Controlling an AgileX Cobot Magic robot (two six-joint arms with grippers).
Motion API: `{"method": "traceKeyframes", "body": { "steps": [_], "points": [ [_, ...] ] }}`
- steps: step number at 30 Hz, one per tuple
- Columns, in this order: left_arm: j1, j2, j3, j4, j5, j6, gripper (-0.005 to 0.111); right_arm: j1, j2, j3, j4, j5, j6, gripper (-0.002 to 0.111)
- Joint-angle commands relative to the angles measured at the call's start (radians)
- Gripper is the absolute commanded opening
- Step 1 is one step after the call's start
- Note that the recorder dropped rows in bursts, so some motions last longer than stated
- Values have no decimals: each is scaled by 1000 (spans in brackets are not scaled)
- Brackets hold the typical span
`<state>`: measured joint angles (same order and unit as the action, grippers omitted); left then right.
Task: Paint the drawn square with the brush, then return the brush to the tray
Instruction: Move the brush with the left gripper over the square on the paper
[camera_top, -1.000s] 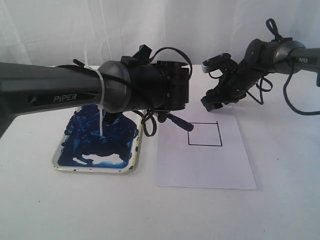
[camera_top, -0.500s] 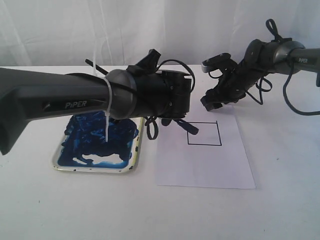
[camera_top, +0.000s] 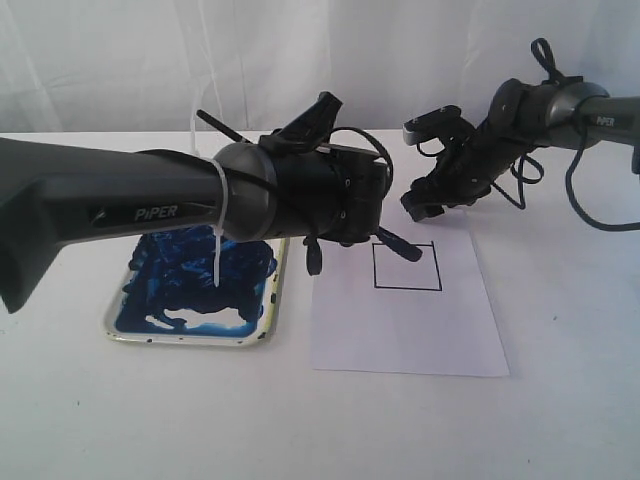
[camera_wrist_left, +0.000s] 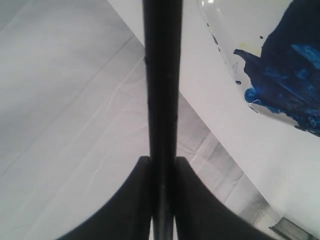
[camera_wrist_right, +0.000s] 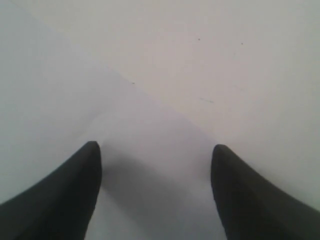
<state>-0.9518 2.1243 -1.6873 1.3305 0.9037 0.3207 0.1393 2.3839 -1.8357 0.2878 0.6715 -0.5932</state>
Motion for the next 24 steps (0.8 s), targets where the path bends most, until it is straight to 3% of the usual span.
{"method": "traceKeyframes", "body": {
  "steps": [1,13,18,24],
  "points": [
    [-2,-2,-2,20,-9,-6,0,-1,38,19,-38,26,-16,60],
    [11,20,-4,68,-50,-30,0,-1,38,19,-38,29,-16,60],
    [8,63,-114,36,-11,-8,0,-1,38,19,-38,29,-16,60],
    [4,91,-118,12,-11,46,0,-1,38,19,-38,27,-16,60]
  ]
}}
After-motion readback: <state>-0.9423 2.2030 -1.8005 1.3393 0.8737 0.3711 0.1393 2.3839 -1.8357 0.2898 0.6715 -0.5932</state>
